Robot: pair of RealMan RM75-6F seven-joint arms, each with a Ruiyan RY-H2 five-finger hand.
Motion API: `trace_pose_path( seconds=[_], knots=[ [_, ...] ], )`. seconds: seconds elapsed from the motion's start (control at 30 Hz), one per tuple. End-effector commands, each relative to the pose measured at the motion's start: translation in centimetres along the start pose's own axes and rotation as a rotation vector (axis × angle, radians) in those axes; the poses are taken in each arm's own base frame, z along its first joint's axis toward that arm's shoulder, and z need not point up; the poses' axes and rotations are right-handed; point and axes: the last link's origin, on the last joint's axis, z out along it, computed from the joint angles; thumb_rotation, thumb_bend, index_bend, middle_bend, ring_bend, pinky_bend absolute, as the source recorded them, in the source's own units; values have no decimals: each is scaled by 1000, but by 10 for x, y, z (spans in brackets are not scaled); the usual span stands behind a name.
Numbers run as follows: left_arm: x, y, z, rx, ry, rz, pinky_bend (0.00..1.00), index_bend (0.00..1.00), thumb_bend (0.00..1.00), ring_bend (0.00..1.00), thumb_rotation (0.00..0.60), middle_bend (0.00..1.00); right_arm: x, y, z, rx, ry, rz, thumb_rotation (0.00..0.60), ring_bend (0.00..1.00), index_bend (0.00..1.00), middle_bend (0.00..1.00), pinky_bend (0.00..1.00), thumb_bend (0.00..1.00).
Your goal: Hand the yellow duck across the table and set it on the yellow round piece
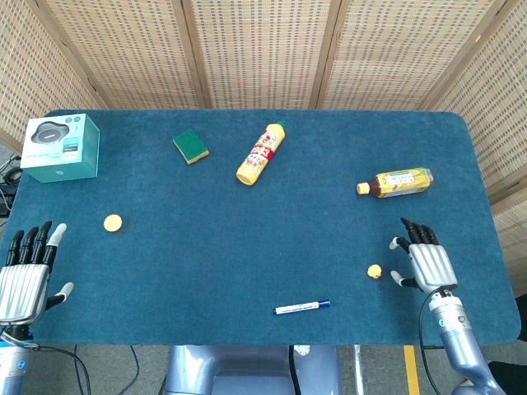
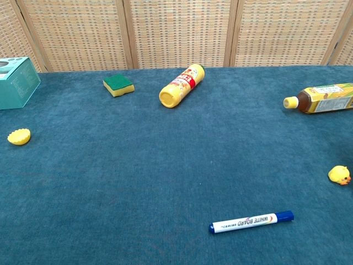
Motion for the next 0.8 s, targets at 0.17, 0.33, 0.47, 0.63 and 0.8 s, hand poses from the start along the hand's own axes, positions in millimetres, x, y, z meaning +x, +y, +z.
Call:
trace_pose_path(
  seconds=[0.17,0.33,0.47,0.63,0.8],
  knots=[
    [-1,1,0,-4,-2,5,0,0,189,0,600,0,-13,0,4,-13,-37,1,600,0,366,0,0,236],
    [-2,2,0,-5,-3,7,0,0,189,0,600,0,-20,-2,4,-8,-54,1,600,0,366,0,0,230],
    [-1,2,0,-5,0,8,0,0,189,0,600,0,-26,-2,3,-7,-63,1,600,0,366,0,0,227],
    [-2,3,0,-8,-1,10,0,0,189,0,600,0,-33,-2,5,-9,-78,5,600,0,367,0,0,227],
    [-2,3,0,-8,1,10,0,0,188,0,600,0,-39,-2,10,-12,-90,10,600,0,370,0,0,227]
  ],
)
